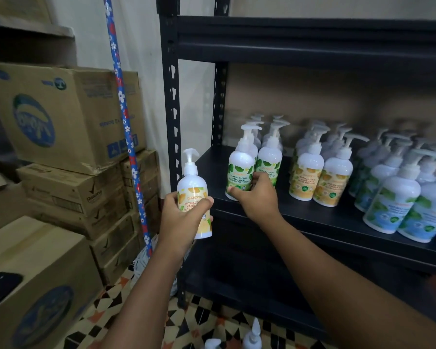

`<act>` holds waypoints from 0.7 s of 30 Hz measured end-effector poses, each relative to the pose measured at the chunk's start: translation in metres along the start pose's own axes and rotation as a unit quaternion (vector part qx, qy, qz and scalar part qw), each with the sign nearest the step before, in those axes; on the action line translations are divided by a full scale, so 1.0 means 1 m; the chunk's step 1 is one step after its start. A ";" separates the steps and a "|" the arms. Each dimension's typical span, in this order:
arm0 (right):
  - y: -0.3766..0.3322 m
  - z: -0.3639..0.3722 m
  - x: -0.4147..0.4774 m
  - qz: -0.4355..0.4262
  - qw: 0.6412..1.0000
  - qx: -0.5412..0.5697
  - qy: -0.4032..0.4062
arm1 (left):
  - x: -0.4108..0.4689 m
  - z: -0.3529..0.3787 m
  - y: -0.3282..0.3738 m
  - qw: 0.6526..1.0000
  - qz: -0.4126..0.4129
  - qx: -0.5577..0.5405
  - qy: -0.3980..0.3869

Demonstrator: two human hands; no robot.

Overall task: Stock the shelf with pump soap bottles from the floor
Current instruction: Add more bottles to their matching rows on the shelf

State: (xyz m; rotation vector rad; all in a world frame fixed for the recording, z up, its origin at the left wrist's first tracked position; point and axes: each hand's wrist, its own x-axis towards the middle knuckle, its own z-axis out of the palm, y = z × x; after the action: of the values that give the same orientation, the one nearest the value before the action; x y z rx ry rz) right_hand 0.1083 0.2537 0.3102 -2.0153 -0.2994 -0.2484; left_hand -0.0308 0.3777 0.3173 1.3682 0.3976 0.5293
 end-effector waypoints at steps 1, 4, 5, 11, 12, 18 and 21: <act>0.000 0.000 0.001 0.001 1.000 -0.001 0.001 | -0.001 0.001 0.000 1.000 0.001 0.004 -0.002; 0.000 0.001 0.002 -0.001 1.000 -0.007 0.002 | -0.003 0.005 0.000 1.000 0.004 0.008 -0.008; 0.000 0.002 0.001 0.000 1.000 -0.009 0.002 | -0.003 0.006 0.001 1.000 0.005 0.010 -0.010; 0.000 -0.008 -0.004 0.007 1.000 -0.002 -0.020 | -0.007 0.013 0.001 1.000 0.009 0.008 -0.029; 0.000 -0.014 -0.007 0.003 1.000 -0.001 -0.020 | -0.008 0.014 0.002 0.999 0.011 0.005 -0.033; 0.015 -0.074 -0.038 -0.006 1.000 -0.006 0.018 | -0.012 0.037 0.001 0.998 0.019 -0.034 -0.059; 0.029 -0.109 -0.050 0.002 0.999 -0.002 0.053 | -0.018 0.054 -0.002 0.995 0.018 -0.035 -0.096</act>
State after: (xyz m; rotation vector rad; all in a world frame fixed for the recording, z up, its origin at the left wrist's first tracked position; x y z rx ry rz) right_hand 0.0657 0.1383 0.3185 -1.9993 -0.2273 -0.3534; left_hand -0.0152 0.3227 0.3236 1.3468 0.1962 0.4337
